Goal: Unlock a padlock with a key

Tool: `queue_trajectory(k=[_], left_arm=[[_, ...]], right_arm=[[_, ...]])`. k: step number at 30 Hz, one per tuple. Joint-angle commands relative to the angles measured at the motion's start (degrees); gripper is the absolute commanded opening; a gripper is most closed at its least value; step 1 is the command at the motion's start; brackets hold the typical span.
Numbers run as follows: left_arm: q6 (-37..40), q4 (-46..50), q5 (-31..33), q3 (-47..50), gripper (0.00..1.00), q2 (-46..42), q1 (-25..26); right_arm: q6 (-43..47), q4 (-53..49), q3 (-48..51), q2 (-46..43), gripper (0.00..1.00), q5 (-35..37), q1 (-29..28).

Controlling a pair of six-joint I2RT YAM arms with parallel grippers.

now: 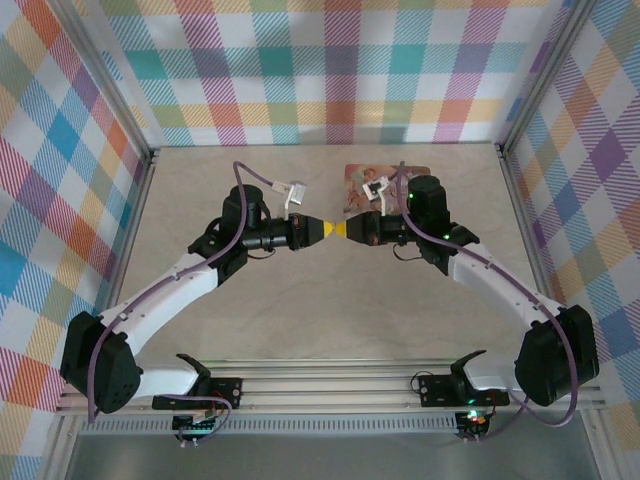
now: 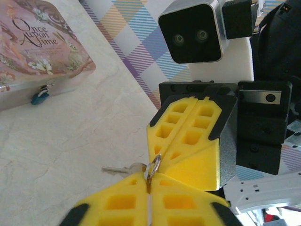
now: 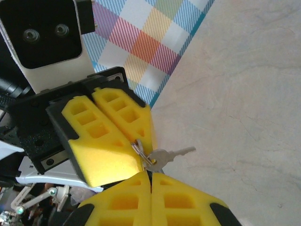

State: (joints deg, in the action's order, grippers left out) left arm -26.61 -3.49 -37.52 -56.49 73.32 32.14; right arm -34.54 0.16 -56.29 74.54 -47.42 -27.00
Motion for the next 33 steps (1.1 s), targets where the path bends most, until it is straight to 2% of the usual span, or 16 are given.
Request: queue_trajectory(k=[1, 7, 9, 12, 18, 22, 26, 29, 33], left_arm=[[3.1, 3.7, 4.5, 0.5, 0.2, -3.4, -0.2], [9.4, 13.9, 11.7, -1.0, 0.59, -6.7, -0.4], [13.0, 20.6, 16.1, -3.1, 0.64, -7.1, -0.3], [19.3, 25.3, 18.3, -4.5, 0.64, -8.7, -0.4], [28.8, 21.3, 11.1, -1.2, 0.64, -14.3, -0.4], [29.3, 19.9, 12.1, 0.3, 0.61, -15.1, -0.4], [28.5, 19.9, 11.9, 1.0, 0.59, -13.7, -0.4], [28.2, 19.9, 10.1, 2.2, 0.58, -13.6, -0.3], [28.3, 15.3, 8.2, 4.8, 0.57, -15.0, -0.4]], right_arm=[[8.8, -9.5, -3.9, -1.5, 0.0, -0.2, -0.3], [27.1, -33.1, -15.1, -0.6, 0.0, 4.8, -0.3], [33.4, -41.8, -19.8, 1.0, 0.0, 7.9, -0.6], [42.6, -52.7, -26.5, 3.8, 0.0, 13.4, -2.1], [55.0, -69.4, -35.8, 10.9, 0.0, 25.9, -9.5], [56.4, -77.7, -39.6, 19.0, 0.0, 35.4, -13.9], [55.3, -81.6, -40.6, 26.4, 0.0, 45.5, -16.3], [55.5, -80.4, -40.8, 27.1, 0.0, 44.9, -16.6], [56.9, -76.6, -40.3, 24.3, 0.0, 42.0, -16.6]])
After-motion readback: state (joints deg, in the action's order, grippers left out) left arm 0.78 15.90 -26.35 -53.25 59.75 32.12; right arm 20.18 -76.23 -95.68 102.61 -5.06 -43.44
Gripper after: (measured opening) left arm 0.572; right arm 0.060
